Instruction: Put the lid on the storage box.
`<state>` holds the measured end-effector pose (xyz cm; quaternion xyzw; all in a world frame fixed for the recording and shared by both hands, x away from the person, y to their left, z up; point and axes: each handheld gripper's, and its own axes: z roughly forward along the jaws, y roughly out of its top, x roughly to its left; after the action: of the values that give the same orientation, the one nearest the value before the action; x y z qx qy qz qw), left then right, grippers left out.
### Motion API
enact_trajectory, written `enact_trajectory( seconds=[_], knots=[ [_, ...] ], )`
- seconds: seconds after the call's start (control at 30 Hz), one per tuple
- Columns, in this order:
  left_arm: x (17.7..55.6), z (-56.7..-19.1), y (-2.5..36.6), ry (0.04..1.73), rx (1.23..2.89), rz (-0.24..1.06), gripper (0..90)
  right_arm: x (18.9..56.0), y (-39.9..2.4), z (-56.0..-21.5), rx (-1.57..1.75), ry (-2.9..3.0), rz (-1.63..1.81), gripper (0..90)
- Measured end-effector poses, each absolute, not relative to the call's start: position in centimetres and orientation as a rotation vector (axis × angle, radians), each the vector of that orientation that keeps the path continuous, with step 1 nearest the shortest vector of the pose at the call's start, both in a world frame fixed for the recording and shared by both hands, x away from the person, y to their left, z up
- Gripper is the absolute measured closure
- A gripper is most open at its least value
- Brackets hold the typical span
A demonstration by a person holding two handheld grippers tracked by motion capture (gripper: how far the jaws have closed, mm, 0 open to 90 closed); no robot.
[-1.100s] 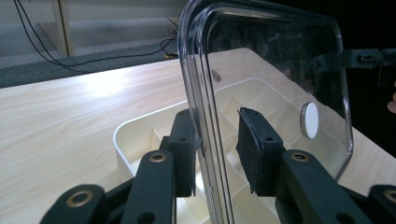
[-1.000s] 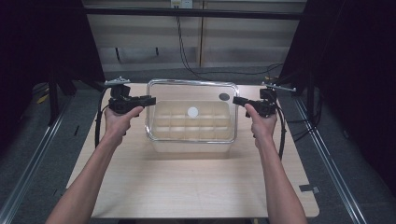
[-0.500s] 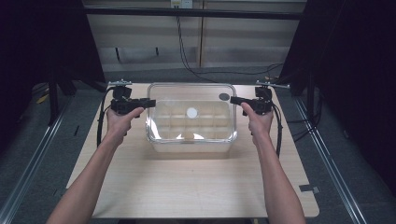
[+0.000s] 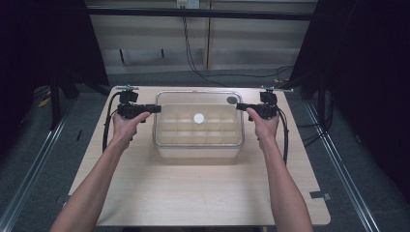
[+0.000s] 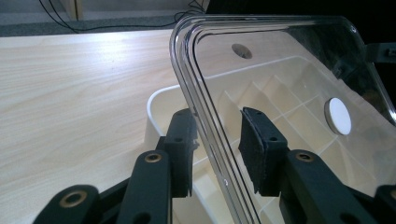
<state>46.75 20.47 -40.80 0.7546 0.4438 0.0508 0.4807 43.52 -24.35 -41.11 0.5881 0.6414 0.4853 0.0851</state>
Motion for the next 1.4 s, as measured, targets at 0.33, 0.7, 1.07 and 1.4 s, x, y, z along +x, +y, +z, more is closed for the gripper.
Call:
enact_trajectory(
  seconds=[0.33,0.7,1.07,1.4],
  knots=[
    [47.1,-42.0,20.7,1.109,1.811,0.07,64.3,44.0,-24.1,-41.9,1.764,1.933,1.401,64.1],
    [47.5,-43.1,20.4,1.141,1.832,0.044,61.2,44.6,-23.6,-43.1,1.828,1.949,1.332,60.3],
    [47.8,-44.1,20.2,1.172,1.84,0.007,57.4,44.9,-23.0,-44.0,1.861,1.953,1.271,56.0],
    [47.8,-44.7,20.2,1.179,1.854,-0.013,53.0,44.8,-22.8,-44.6,1.823,1.943,1.254,54.2]
  ],
)
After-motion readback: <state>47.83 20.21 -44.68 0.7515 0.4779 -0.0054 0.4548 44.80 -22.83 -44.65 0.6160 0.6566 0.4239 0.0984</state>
